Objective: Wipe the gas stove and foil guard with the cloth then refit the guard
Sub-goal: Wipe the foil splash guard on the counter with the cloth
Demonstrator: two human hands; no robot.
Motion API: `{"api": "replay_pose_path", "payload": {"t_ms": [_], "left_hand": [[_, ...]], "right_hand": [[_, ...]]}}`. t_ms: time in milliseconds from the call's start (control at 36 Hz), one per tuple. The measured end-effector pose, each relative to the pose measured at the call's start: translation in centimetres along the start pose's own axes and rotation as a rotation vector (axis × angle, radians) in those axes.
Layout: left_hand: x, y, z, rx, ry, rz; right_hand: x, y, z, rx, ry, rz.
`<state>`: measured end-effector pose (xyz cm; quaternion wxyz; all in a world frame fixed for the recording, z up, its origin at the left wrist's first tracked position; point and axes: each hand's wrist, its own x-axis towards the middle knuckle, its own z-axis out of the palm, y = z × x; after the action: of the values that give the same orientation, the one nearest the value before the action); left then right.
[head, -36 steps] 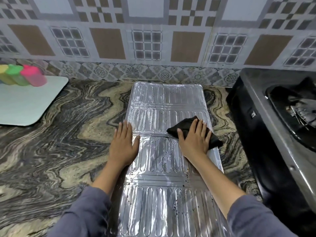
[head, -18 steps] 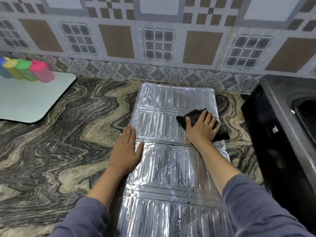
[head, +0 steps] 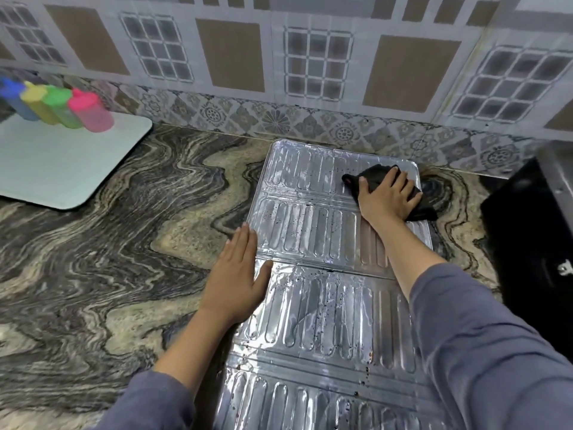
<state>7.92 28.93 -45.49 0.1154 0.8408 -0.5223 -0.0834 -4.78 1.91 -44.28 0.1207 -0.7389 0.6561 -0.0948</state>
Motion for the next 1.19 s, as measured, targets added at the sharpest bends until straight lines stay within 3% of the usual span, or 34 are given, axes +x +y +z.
{"api": "replay_pose_path", "payload": {"t_ms": [694,1000,1194], "left_hand": [[-0.4,0.9,-1.2,-0.005,-0.056,-0.032],[-0.3,0.7,-0.9,-0.021,-0.047,-0.044],[-0.3,0.7,-0.7,-0.015,-0.048,-0.049]], "right_hand": [[1.8,-6.6,1.9,0.006,-0.031,-0.022],[-0.8,-13.4,3.9,-0.035,-0.148,-0.259],[-1.9,-15.1,4.5,-0.073,-0.203,-0.576]]}}
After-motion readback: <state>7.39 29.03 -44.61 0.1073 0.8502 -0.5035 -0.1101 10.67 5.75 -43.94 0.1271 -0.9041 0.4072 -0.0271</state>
